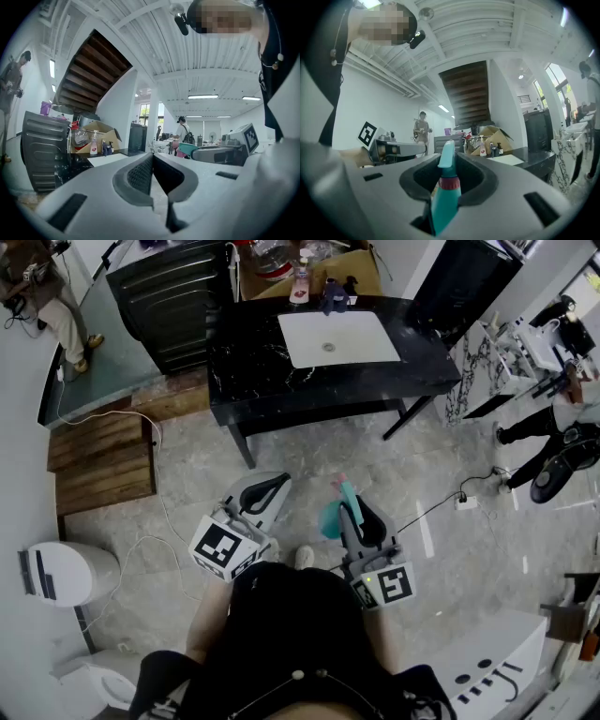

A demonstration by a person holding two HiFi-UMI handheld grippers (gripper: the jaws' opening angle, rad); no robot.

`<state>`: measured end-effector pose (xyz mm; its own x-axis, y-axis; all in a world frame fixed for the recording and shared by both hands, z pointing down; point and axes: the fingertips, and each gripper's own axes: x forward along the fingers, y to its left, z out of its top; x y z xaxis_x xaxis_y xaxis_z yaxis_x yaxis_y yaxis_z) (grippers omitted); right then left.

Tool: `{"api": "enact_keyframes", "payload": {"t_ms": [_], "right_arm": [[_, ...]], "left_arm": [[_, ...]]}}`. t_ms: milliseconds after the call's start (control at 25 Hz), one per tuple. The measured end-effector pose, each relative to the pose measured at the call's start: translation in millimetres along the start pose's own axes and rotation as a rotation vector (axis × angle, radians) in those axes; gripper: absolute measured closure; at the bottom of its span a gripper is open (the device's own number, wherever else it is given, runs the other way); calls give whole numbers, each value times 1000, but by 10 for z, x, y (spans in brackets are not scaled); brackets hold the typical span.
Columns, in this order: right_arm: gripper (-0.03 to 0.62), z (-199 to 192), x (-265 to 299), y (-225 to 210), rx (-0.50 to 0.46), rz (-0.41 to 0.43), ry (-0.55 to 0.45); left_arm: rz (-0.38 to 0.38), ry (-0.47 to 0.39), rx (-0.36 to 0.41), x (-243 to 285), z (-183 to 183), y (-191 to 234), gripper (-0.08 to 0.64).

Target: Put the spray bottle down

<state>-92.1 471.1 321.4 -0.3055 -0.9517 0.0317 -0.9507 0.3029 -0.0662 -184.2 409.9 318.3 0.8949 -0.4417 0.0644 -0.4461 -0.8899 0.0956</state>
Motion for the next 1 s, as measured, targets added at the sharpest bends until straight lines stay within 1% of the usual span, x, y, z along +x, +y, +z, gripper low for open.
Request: {"api": "enact_keyframes", "payload": {"t_ms": [240, 560, 720, 840, 1000], "right_arm": [[492, -15, -11, -26, 4, -7, 7], [492, -42, 40, -26, 15, -18, 10], [492, -8, 86, 18, 43, 2, -11], [494, 63, 126, 89, 12, 7, -38], [494, 67, 199, 172, 17, 22, -68]], "left_arm": [[-9, -8, -16, 0, 7, -7, 555], [-16, -4, -18, -1, -42, 40, 554], [-20, 0, -28, -16, -80, 77, 554], [-30, 9, -33, -42, -105, 114, 554], [-43, 20, -50, -94, -150, 212, 554]]}}
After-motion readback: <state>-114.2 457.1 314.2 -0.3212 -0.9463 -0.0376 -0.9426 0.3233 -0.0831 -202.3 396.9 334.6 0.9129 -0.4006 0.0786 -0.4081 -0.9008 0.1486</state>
